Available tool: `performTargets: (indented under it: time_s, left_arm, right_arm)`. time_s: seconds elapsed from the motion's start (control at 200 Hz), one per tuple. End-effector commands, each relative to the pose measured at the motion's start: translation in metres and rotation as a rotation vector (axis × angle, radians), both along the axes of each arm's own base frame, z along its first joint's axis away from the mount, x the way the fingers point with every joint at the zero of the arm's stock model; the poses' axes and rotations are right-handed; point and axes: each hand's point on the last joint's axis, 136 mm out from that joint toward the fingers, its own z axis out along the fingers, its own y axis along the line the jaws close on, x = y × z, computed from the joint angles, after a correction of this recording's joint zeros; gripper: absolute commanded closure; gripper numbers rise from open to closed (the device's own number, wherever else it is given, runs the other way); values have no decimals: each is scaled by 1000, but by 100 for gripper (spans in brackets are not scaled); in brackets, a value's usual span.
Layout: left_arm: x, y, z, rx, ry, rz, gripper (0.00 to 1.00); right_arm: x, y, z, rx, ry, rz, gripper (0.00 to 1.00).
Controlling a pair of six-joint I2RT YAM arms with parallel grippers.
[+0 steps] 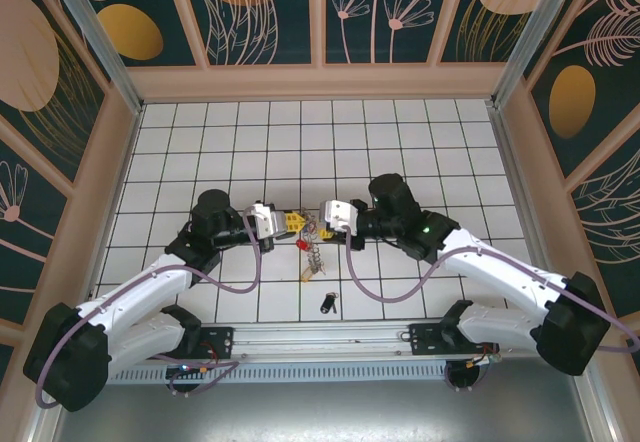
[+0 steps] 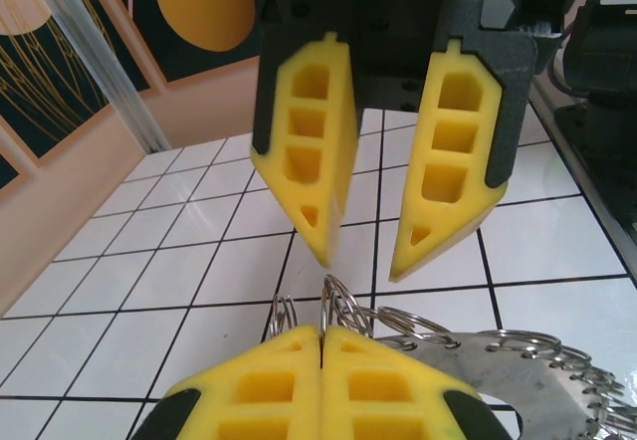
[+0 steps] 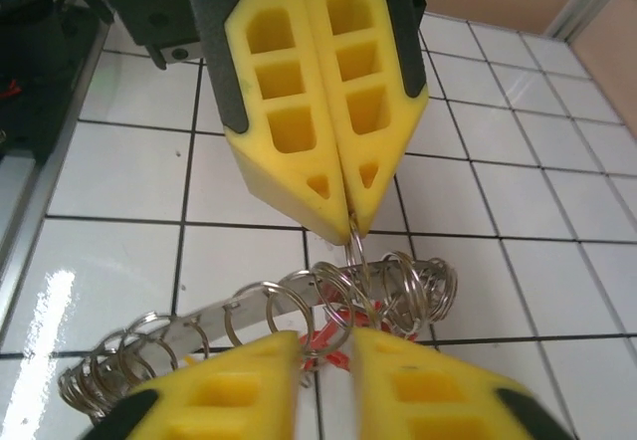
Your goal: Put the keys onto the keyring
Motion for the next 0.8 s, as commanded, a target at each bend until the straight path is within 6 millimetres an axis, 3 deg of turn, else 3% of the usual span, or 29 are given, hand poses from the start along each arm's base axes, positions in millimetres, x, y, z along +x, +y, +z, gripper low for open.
performTargets:
  time_s: [0.0, 0.285, 0.506, 0.796]
  left_arm:
    - [-11, -1, 13, -34, -76, -57, 100]
    - [-12, -2, 14, -37, -67, -68, 100]
    - [-7, -1, 16, -43, -57, -37, 100]
    - [6, 2, 17, -41, -40, 42, 100]
  right_arm:
    - [3, -2, 12, 9, -43, -1, 71]
    - [-2, 9, 5, -17, -5, 69, 72]
    - [-7, 17, 2, -16, 10, 90, 81]
    - [-2, 8, 3, 0, -6, 21, 93]
